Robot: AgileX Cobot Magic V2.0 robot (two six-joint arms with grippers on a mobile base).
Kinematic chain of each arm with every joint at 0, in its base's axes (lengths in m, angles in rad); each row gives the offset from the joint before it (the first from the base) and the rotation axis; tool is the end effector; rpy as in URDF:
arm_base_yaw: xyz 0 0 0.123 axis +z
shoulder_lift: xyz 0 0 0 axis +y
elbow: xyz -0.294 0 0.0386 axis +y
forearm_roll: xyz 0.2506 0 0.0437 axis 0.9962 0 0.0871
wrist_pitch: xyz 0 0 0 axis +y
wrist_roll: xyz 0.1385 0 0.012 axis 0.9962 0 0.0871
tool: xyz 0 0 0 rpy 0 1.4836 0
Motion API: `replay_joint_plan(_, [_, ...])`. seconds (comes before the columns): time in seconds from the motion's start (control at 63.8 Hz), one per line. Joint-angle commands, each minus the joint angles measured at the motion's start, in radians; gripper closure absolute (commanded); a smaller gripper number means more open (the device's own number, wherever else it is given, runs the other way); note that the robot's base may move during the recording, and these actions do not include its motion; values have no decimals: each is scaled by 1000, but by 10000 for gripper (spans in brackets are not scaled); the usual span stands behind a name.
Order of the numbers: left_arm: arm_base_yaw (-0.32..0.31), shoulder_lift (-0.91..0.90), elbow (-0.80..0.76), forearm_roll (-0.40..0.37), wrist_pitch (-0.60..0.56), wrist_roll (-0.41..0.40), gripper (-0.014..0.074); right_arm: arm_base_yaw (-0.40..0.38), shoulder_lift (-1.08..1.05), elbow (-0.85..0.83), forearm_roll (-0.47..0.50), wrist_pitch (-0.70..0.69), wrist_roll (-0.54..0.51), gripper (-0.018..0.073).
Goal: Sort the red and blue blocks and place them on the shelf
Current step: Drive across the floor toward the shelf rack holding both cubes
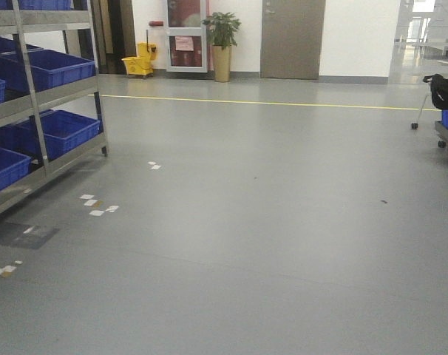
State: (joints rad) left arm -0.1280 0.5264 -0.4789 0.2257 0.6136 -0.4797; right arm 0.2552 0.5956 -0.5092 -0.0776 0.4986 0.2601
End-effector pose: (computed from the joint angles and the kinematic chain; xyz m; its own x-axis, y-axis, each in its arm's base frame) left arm 0.1354 0.0007 0.2623 -0.5111 -0.2241 -0.8298 -0.1356 0.9743 -0.1796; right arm 0.1501 0.0338 0.2755 -0.4946 0.0680 -0.8665 -0.1288 0.9802 0.1504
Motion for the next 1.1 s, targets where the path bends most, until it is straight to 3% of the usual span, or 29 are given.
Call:
replay_joint_plan(0.0, [0, 1, -29, 11, -75, -10, 472, -5, 0, -28, -10, -67, 0, 509])
replay_joint_plan(1.081, [0, 1, -29, 11, -75, -10, 472, -5, 0, -28, -10, -67, 0, 509])
